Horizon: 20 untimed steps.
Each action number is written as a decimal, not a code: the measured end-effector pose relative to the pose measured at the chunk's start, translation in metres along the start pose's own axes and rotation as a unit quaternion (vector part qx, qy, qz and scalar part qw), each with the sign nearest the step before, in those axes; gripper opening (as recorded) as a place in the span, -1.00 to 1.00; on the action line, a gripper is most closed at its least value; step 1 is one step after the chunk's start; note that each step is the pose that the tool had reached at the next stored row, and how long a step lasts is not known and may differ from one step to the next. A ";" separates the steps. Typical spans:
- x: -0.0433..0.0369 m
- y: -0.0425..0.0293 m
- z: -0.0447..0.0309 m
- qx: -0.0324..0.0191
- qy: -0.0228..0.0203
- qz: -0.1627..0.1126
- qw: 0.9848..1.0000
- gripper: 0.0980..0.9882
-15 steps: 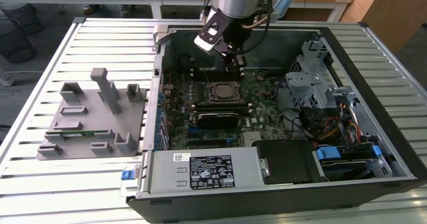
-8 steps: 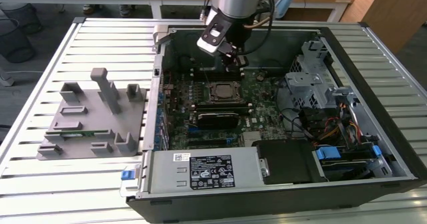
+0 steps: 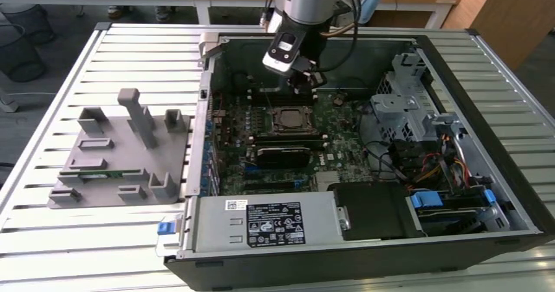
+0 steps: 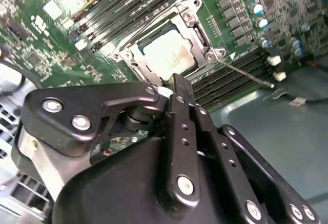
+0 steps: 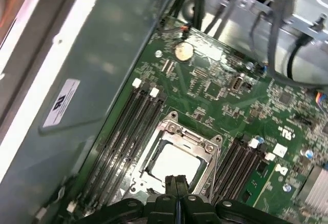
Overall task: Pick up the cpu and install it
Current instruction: 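Install the first cpu locking lever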
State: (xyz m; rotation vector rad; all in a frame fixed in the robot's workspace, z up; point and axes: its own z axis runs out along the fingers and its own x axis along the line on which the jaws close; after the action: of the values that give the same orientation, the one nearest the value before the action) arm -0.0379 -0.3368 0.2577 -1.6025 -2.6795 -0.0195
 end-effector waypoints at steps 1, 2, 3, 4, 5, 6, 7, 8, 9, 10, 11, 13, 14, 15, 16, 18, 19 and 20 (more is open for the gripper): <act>0.0000 0.0000 0.0001 0.000 0.000 -0.008 1.000 -0.98; 0.0000 0.0000 0.0002 0.000 0.000 -0.017 1.000 -0.98; 0.0000 0.0000 0.0002 0.001 0.000 -0.026 1.000 -0.98; 0.0000 0.0000 0.0003 0.001 0.000 -0.035 0.999 -0.98; 0.0000 0.0000 0.0004 0.001 0.000 -0.045 0.999 -0.98; 0.0000 0.0000 0.0004 0.001 0.000 -0.054 0.999 -0.98; 0.0000 0.0000 0.0005 0.001 0.000 -0.063 0.998 -0.98; 0.0000 0.0000 0.0006 0.002 0.000 -0.072 0.997 -0.98; 0.0000 0.0000 0.0008 0.002 0.000 -0.081 0.997 -0.98; 0.0000 0.0000 0.0010 0.002 0.000 -0.090 0.996 -0.98; 0.0000 0.0000 0.0012 0.002 0.000 -0.099 0.995 -0.98; 0.0000 0.0000 0.0016 0.003 0.000 -0.117 0.993 -0.98; 0.0000 0.0000 0.0018 0.003 0.000 -0.126 0.992 -0.98; 0.0000 0.0000 0.0021 0.003 0.000 -0.135 0.991 -0.98; 0.0000 0.0000 0.0023 0.003 0.000 -0.144 0.990 -0.98; -0.0001 0.0000 0.0025 0.004 0.000 -0.162 0.987 -0.98; -0.0001 0.0000 0.0027 0.004 0.000 -0.171 0.985 -0.98; -0.0001 0.0000 0.0028 0.004 0.000 -0.180 0.984 -0.98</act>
State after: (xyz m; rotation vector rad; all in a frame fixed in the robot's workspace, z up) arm -0.0379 -0.3368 0.2549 -1.0932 -2.9224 -0.0138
